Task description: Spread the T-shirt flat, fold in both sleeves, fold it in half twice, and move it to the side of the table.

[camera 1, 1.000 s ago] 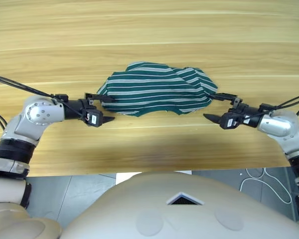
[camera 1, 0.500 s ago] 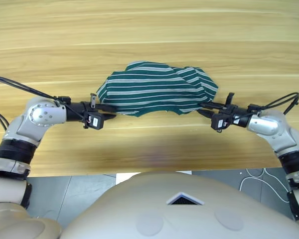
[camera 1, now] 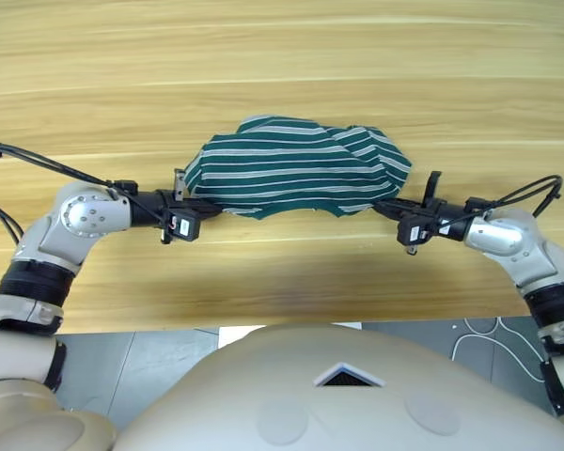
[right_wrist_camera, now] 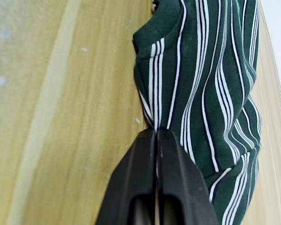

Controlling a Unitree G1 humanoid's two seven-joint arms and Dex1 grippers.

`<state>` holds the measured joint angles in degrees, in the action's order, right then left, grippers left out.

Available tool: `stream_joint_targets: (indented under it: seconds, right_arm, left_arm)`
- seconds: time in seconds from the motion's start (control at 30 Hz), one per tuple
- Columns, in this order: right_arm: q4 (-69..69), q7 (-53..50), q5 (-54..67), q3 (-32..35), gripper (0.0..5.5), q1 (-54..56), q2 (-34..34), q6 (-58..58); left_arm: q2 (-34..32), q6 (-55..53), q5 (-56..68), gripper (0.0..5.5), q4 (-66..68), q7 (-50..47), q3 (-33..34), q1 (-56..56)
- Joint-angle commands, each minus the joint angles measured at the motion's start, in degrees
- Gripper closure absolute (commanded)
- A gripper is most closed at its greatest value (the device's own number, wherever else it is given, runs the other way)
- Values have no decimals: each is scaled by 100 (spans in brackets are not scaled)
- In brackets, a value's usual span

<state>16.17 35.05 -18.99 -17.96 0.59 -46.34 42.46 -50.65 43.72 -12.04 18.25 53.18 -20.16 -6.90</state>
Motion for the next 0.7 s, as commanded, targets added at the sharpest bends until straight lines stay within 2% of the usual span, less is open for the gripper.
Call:
stream_joint_targets:
  seconds: [0.03, 0.23, 0.43, 0.6, 0.7]
  right_arm:
    - [53, 50, -59, -2, 549, -11, -32, -79]
    - [-777, 266, 1096, 367, 549, -325, -343, 291]
    - [-1435, 580, 2548, 944, 549, -812, -859, 794]
    - [-2186, 940, 5055, 2353, 549, -1239, -1375, 683]
    - [-2930, 1648, 6608, 3487, 549, -1784, -1388, 686]
  left_arm:
    - [-27, 45, 333, 547, -85, 179, -9, 37]
    - [-505, 120, 2857, 547, -1307, 893, 500, 461]
    - [-704, 6, 3871, 547, -1498, 1185, 1429, 530]
    - [-722, -419, 5402, 547, -2322, 1395, 2505, 614]
    - [-648, -1297, 7231, 547, -3295, 1894, 3411, 863]
